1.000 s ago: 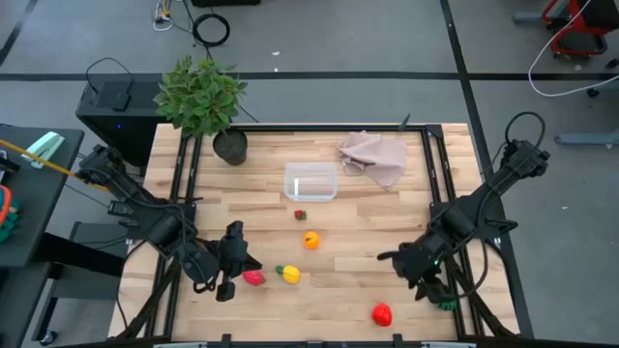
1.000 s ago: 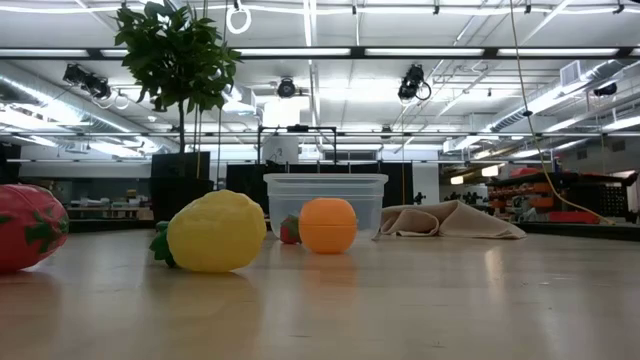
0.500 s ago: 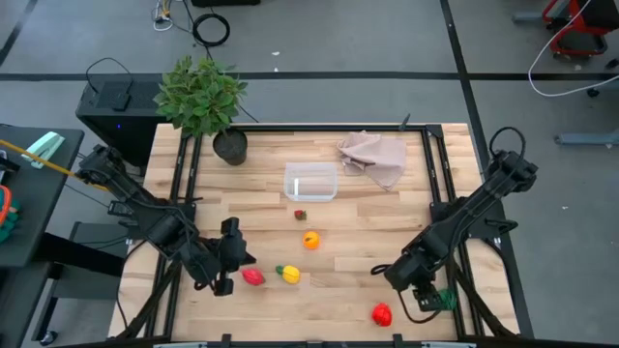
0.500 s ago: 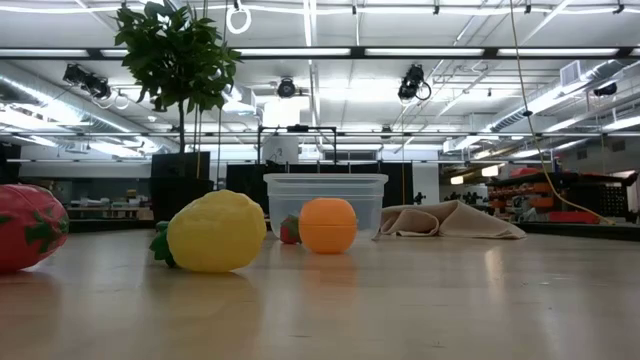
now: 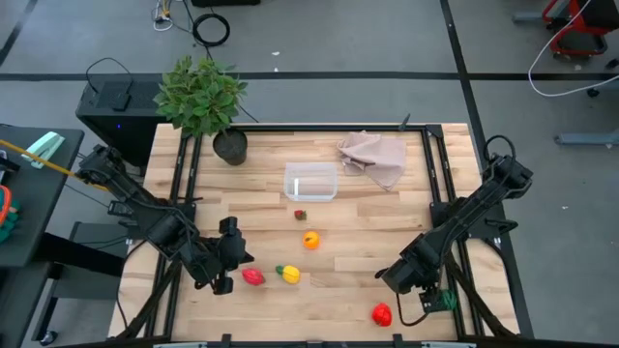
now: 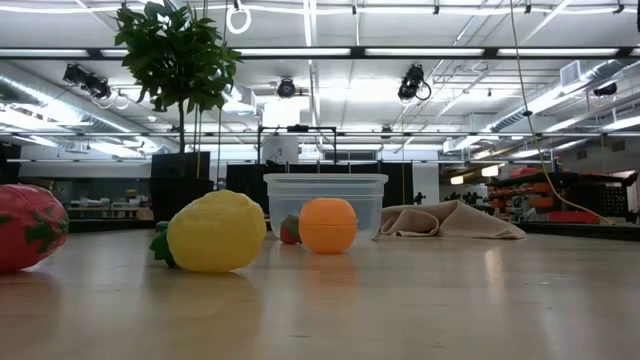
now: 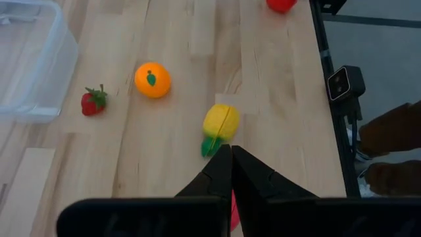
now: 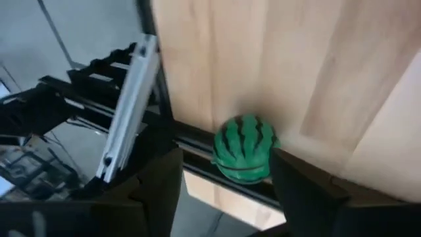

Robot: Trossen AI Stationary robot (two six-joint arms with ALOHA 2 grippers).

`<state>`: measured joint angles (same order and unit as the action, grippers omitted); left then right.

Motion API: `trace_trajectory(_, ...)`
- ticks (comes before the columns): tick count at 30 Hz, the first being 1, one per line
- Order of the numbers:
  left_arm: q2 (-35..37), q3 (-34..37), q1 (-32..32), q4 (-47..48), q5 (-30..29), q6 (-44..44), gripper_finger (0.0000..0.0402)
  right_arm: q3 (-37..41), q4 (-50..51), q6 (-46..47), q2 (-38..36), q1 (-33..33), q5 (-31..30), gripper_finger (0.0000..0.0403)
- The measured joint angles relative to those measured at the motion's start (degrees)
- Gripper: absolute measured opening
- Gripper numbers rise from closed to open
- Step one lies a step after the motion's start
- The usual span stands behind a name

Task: Pick and placing Produce into tupperware
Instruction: Put the green watermelon into the transparent container

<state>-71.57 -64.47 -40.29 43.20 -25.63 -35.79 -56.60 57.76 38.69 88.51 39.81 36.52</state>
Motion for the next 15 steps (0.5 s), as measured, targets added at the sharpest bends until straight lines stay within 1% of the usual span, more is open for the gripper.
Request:
trace_trajectory(6,0.0,0.0,0.0,0.0,-0.02,-0.04,0.0018,4.75,-2.2,12.05,0.0,0.02,2.3,0.0282)
trace_trajectory(10,0.0,0.0,0.0,0.0,0.0,-1.06,0.0023,6.8,-2.94,14.57,-0.02,0.03,2.28,0.0304)
trace_trajectory(15,0.0,0.0,0.0,0.0,0.0,-1.14,0.0016,6.84,-3.48,14.21,-0.04,1.52,2.61,0.0312)
